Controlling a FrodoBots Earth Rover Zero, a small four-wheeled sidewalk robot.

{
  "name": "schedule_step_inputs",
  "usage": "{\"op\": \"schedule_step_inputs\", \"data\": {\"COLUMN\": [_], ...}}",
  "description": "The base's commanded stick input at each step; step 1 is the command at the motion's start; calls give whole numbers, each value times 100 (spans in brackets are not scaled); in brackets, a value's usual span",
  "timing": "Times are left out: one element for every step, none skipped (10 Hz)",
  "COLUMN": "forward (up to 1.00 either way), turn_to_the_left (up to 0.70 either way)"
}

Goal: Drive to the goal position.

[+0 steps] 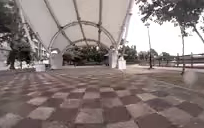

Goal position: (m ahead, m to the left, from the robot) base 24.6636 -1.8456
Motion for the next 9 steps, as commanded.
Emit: {"op": "schedule_step_inputs", "data": {"forward": [100, 100, 100, 100, 100, 100, 100, 100, 100], "turn_to_the_left": [0, 0, 0, 0, 0, 0, 0, 0, 0]}}
